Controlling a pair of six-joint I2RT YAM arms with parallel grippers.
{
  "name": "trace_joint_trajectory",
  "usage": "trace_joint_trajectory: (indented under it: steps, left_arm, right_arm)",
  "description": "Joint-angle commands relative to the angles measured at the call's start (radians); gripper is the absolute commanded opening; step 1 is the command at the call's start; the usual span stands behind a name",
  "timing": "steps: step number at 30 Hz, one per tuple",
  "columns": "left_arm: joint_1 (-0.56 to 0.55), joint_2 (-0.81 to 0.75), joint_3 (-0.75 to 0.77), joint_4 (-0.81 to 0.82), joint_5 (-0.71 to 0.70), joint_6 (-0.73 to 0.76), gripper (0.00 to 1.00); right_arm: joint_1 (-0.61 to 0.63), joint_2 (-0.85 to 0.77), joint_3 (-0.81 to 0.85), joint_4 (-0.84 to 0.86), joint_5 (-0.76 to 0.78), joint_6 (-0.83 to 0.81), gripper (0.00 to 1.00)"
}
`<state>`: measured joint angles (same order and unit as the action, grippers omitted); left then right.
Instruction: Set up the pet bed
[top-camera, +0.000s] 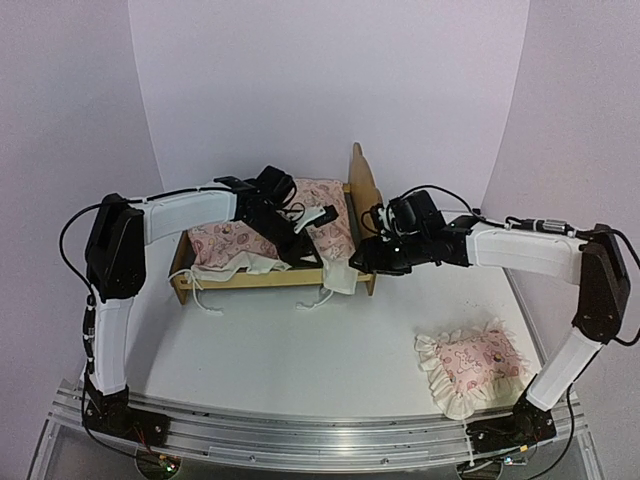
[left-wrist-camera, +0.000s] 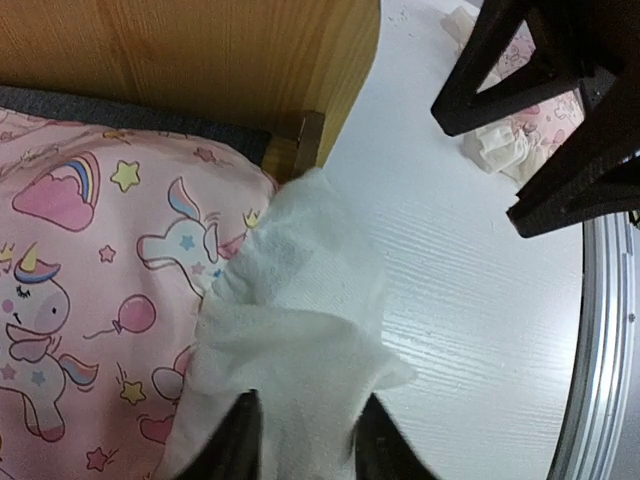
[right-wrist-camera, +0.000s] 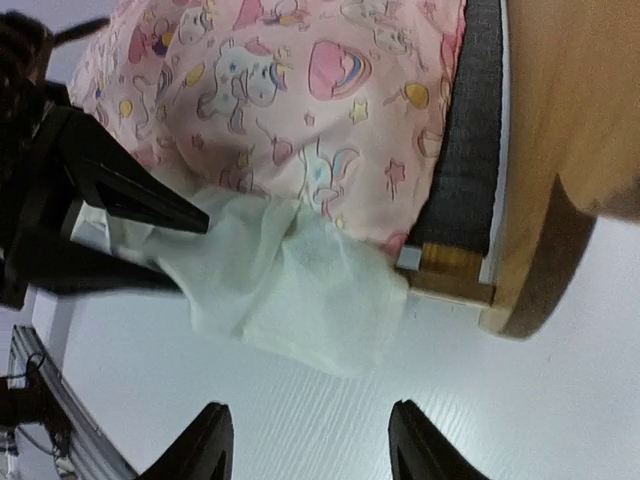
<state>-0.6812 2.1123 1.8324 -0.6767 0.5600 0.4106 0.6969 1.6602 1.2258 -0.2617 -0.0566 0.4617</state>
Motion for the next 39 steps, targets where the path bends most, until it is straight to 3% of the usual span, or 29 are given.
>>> trace_joint_trajectory:
  steps: [1,3,6,10,16,20,26,32,35,39]
  left_arm:
    - [0.024,-0.112,0.025,-0.124,-0.017,0.145,0.54]
    - [0.064,-0.177,-0.002,-0.171,-0.022,0.195,0.65]
    - [0.157,-0.273,-0.078,-0.225,-0.066,0.250,0.75]
    - [0.230,-0.424,-0.311,-0.199,-0.266,0.353,0.76]
    - [0.238,-0.649,-0.689,0.047,-0.486,0.482,0.74]
    - [0.238,-0.657,-0.734,0.129,-0.529,0.490,0.67]
    - [0.238,-0.625,-0.774,0.222,-0.550,0.500,0.43]
    - [0.239,-0.633,-0.759,0.227,-0.550,0.498,0.02]
    - [0.239,-0.643,-0.759,0.207,-0.551,0.499,0.00]
    - [0.242,-0.656,-0.762,0.160,-0.523,0.507,0.00]
  right_arm:
    - [0.012,0.076,-0.033,0.138,0.014,0.124,0.55]
    - [0.018,0.089,-0.035,0.149,0.047,0.132,0.55]
    - [0.033,0.092,-0.056,0.185,0.097,0.141,0.55]
    - [0.054,0.094,-0.087,0.193,0.188,0.157,0.56]
    - [0.066,0.124,-0.125,0.314,0.257,0.168,0.60]
    - [0.066,0.188,-0.114,0.403,0.271,0.171,0.62]
    - [0.065,0.249,-0.123,0.515,0.356,0.248,0.56]
    - [0.065,0.283,-0.107,0.534,0.410,0.283,0.22]
    - [0.064,0.274,-0.119,0.535,0.432,0.286,0.06]
    - [0.062,0.249,-0.140,0.535,0.437,0.264,0.00]
